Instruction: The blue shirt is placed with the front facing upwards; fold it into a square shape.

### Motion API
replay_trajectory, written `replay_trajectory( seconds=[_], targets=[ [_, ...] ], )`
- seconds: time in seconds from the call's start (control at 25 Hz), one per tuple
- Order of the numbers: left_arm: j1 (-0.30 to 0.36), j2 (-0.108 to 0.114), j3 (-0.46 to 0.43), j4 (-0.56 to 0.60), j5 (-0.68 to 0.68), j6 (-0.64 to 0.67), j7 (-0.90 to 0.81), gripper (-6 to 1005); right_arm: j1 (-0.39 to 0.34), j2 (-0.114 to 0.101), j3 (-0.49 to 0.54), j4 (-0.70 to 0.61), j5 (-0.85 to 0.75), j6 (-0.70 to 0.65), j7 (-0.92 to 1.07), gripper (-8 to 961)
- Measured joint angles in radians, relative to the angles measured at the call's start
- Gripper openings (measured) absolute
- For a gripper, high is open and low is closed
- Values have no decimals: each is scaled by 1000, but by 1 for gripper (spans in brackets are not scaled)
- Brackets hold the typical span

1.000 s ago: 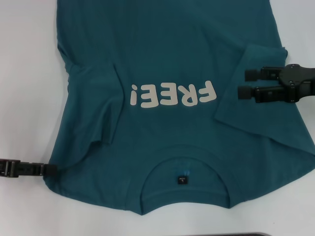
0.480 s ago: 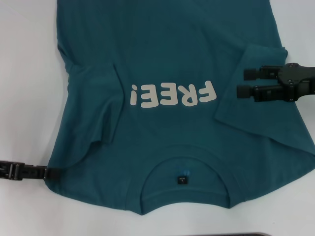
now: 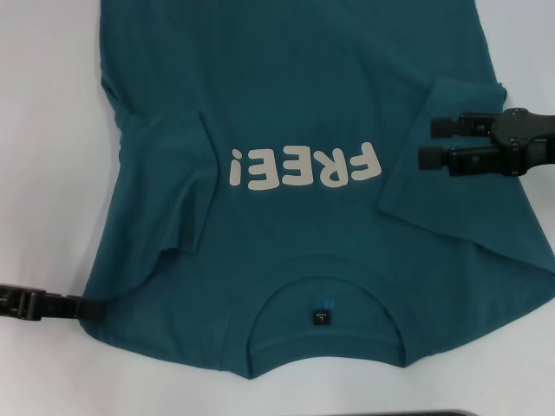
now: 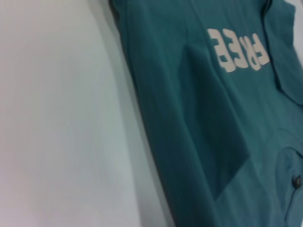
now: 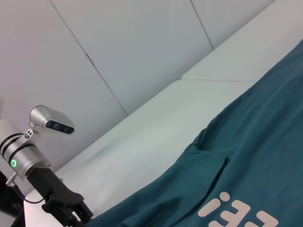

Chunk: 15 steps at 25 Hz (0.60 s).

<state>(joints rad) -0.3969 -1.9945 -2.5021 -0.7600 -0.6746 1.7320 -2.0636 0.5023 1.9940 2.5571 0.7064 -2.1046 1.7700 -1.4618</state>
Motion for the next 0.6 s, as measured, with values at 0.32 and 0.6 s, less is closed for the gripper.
replay_trajectory(
  seconds=[0.32,0.6],
  targets=[
    [-6,-5,4,-1,7,-15,-3,247,1,0,0,-1,0,2,0,909],
    [-8,-9,9,-1,15,-14,-3,25,1,0,0,-1,0,2,0,908]
  ],
)
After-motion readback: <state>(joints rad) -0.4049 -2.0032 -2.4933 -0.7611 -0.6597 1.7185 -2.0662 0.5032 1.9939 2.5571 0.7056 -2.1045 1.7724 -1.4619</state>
